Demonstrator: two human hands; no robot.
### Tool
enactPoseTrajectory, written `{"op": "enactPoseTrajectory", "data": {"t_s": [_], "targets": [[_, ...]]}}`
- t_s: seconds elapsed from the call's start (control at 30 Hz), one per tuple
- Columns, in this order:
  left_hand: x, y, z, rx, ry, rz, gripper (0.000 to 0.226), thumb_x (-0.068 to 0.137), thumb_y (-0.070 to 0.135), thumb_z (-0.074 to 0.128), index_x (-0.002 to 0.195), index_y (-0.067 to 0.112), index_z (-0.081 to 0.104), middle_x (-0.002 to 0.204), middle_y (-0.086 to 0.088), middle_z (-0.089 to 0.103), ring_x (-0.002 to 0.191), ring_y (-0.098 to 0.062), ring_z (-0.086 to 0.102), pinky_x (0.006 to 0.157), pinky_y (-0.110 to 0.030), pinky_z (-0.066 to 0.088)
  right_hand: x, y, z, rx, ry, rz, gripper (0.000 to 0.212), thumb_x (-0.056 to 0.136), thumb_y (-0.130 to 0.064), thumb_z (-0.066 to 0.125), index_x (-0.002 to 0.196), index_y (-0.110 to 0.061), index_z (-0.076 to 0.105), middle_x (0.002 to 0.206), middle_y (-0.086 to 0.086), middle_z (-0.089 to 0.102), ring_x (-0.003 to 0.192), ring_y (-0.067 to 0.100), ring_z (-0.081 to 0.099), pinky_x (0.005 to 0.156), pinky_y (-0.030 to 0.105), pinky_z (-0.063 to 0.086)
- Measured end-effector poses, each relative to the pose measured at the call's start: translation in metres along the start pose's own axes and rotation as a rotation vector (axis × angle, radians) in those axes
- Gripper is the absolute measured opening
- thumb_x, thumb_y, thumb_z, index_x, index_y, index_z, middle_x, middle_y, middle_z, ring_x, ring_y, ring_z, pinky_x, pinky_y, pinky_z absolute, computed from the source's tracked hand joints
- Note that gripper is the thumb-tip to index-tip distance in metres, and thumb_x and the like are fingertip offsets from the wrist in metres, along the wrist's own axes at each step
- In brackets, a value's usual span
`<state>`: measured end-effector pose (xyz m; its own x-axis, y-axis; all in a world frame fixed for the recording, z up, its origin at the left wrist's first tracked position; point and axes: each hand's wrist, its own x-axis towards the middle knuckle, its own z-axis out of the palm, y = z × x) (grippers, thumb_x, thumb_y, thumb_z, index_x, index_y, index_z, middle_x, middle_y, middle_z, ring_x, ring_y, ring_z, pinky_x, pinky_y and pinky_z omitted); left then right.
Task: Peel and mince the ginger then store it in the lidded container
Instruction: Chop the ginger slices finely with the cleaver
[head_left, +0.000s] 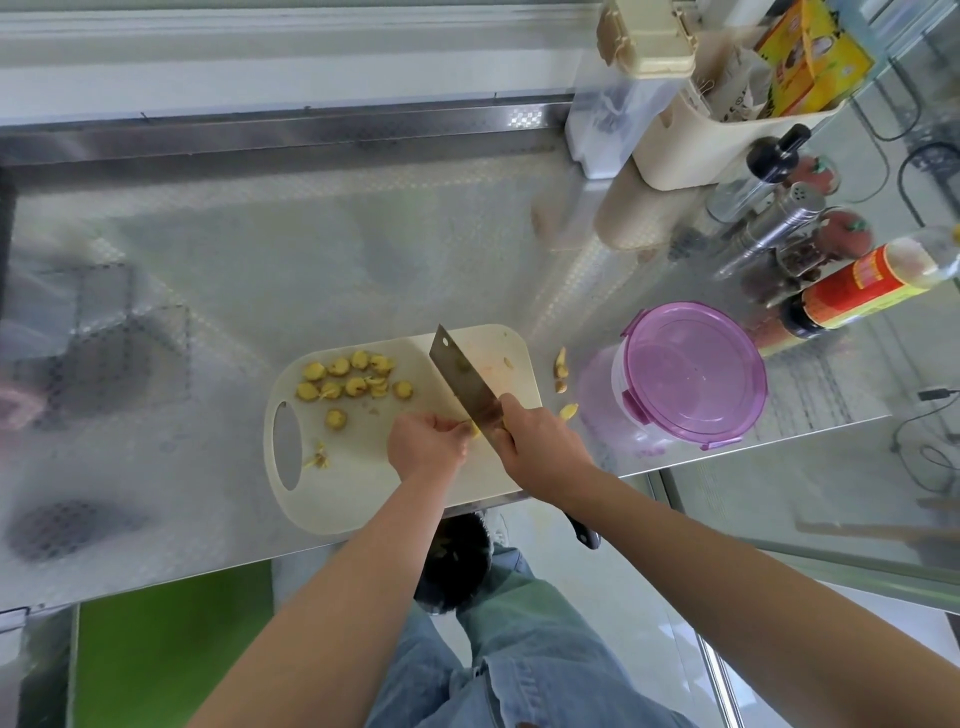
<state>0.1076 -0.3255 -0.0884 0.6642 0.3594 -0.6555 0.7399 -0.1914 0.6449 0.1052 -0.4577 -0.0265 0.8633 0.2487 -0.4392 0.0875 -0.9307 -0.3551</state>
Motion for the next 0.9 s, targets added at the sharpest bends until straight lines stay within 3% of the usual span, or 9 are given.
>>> {"op": "enactPoseTrajectory", "data": {"t_s": [0.27, 0.37, 0.5, 0.73, 0.9], "targets": [[0.002, -0.001, 0.0, -0.037, -0.01, -0.019, 0.022, 0.065, 0.016, 0.086, 0.055, 0.012, 0.066, 0.06, -0.008, 0.069, 0.063, -0.032, 0.068, 0.072, -0.049, 0.059, -0.004, -0.001, 0.002, -0.023, -0.017, 0.021, 0.014, 0.102, -0.025, 0.035, 0.092, -0.017, 0.031, 0.064, 0.0, 0.039, 0.052, 0.016, 0.038, 0.045, 0.027, 0.021], [0.0, 0.001, -0.002, -0.03, -0.011, -0.005, 0.022, 0.067, 0.015, 0.084, 0.055, 0.014, 0.066, 0.06, -0.009, 0.069, 0.067, -0.034, 0.07, 0.072, -0.048, 0.058, -0.002, -0.003, 0.01, -0.022, -0.031, 0.037, 0.006, 0.1, -0.02, 0.036, 0.097, -0.015, 0.034, 0.069, 0.004, 0.046, 0.058, 0.021, 0.046, 0.047, 0.028, 0.027], [-0.002, 0.003, -0.004, -0.007, -0.016, 0.003, 0.025, 0.07, 0.015, 0.08, 0.053, 0.017, 0.062, 0.058, -0.007, 0.068, 0.067, -0.032, 0.07, 0.073, -0.046, 0.058, -0.002, -0.005, 0.022, -0.035, -0.02, 0.066, 0.008, 0.1, -0.02, 0.035, 0.105, -0.014, 0.036, 0.079, 0.009, 0.055, 0.07, 0.03, 0.056, 0.06, 0.04, 0.048], [-0.003, 0.004, -0.004, -0.062, -0.012, -0.038, 0.023, 0.065, 0.012, 0.079, 0.05, 0.014, 0.061, 0.057, -0.008, 0.067, 0.06, -0.029, 0.066, 0.073, -0.045, 0.059, 0.012, -0.01, 0.012, 0.032, 0.063, 0.06, 0.014, 0.1, -0.018, 0.036, 0.109, -0.008, 0.038, 0.076, 0.009, 0.05, 0.066, 0.031, 0.047, 0.057, 0.035, 0.037], [0.002, -0.002, 0.0, -0.099, 0.005, -0.054, 0.028, 0.06, 0.015, 0.081, 0.044, 0.014, 0.058, 0.054, -0.009, 0.064, 0.051, -0.024, 0.055, 0.068, -0.049, 0.057, 0.002, -0.002, 0.004, 0.021, 0.029, 0.017, 0.015, 0.1, -0.023, 0.037, 0.109, -0.011, 0.039, 0.079, 0.011, 0.055, 0.066, 0.03, 0.051, 0.058, 0.038, 0.045]]}}
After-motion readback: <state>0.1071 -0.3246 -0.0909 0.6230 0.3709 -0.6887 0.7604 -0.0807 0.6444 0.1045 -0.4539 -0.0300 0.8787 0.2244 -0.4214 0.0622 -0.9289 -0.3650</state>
